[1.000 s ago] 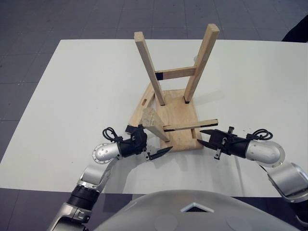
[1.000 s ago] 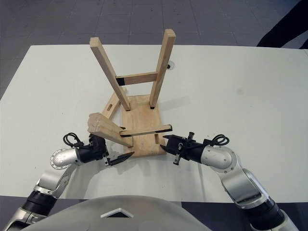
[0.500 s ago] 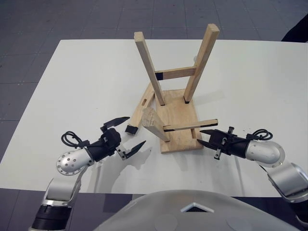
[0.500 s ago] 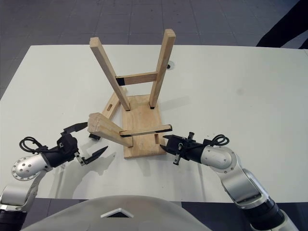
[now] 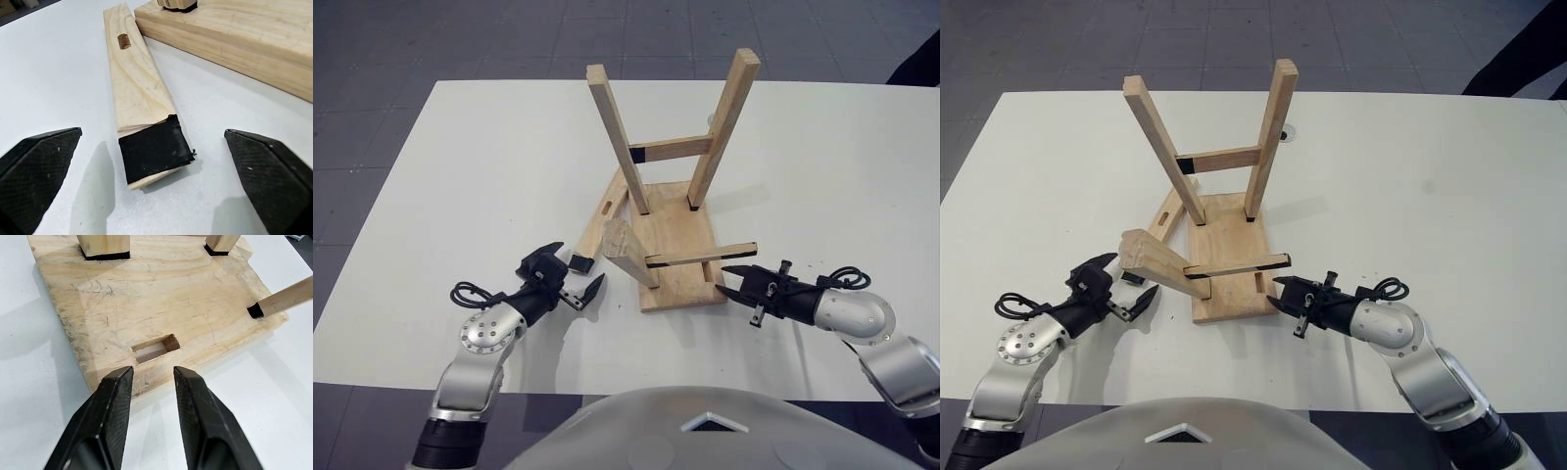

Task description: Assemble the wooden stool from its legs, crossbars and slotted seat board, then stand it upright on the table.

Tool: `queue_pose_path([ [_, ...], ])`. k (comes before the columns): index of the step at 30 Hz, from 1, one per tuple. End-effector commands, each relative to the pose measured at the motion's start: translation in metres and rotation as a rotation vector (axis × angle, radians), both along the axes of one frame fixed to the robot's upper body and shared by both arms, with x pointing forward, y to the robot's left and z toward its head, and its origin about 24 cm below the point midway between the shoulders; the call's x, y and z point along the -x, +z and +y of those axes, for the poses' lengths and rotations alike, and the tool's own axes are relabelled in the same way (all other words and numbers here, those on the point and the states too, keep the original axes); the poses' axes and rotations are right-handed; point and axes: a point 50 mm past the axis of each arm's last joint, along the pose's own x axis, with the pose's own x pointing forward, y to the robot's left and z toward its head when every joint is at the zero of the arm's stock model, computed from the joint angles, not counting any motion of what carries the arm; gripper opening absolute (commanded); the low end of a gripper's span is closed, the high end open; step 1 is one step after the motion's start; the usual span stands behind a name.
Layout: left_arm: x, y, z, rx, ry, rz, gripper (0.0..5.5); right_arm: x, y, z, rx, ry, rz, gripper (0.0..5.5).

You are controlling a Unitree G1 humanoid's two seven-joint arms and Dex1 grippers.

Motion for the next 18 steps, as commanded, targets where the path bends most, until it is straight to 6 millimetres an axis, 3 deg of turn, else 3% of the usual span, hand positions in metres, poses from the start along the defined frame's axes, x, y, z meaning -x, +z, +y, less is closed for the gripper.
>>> queue_pose_path([
  [1, -0.006, 0.001, -0.004, -0.003, 0.072, 0.008, 5.49, 0.018, -0.027, -0.016, 0.09, -0.064, 0.18, 1.54],
  [7, -0.009, -0.009, 0.0, -0.03, 0.201, 0.035, 5.49, 0.019, -0.026, -0.017, 0.086, -0.072, 0.179, 1.54],
  [18, -0.008, -0.022, -0.008, 0.046, 0.195, 0.121, 3.59, 0.02, -0.026, -0.016, 0.079, -0.08, 0.176, 1.54],
])
